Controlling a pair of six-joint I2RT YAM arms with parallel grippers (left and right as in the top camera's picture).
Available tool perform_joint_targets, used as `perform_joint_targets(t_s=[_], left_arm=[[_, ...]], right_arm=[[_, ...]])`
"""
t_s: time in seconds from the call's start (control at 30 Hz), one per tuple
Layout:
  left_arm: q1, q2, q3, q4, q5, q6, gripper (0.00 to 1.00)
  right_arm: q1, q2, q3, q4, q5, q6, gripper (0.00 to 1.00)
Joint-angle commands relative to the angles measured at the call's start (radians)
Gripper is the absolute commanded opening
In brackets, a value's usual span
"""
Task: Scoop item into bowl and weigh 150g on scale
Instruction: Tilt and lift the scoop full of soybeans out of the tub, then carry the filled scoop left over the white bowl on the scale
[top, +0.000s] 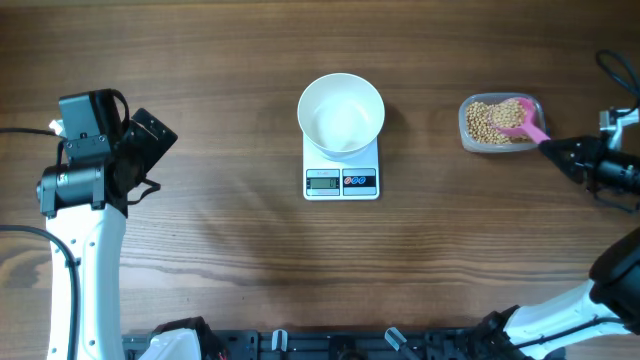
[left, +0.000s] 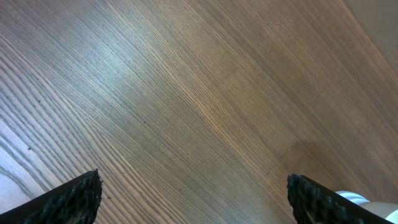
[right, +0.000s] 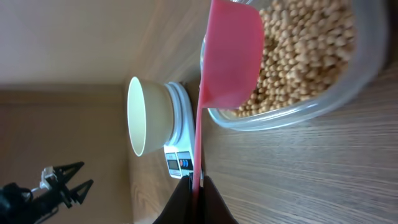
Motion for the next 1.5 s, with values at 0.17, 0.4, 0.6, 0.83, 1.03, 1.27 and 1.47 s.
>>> perform_joint_targets(t_s=[0.17, 0.4, 0.6, 0.83, 1.03, 1.27, 1.47], left_arm=[[0.006, 0.003, -0.001, -0.002, -0.013, 0.002, 1.00], [0.006, 0.003, -0.001, -0.002, -0.013, 0.002, 1.00], [0.006, 0.003, -0.001, -0.002, -0.013, 0.002, 1.00], [0.006, 0.003, -0.001, -0.002, -0.013, 0.001, 1.00], [0.006, 0.003, -0.001, -0.002, -0.013, 0.001, 1.00], [0.006, 0.003, -0.001, -0.002, -0.013, 0.001, 1.00], [0.006, 0.003, -0.001, -0.002, -0.013, 0.001, 1.00]], right_arm=[[-0.047, 0.019, -0.002, -0.081, -0.119, -0.128, 0.04], [-0.047, 0.019, -0.002, -0.150, -0.209, -0.201, 0.04], [-0.047, 0.019, -0.002, -0.291, -0.283, -0.350, 0.04], [-0.037, 0.019, -0.002, -0.372, -0.342, -0.388, 0.04], [0.082, 0.019, -0.002, -0.395, -0.349, -0.375, 0.04], [0.273, 0.018, 0.000, -0.395, -0.367, -0.366, 0.04], [0.403, 0.018, 0.002, -0.392, -0.404, -0.350, 0.04]])
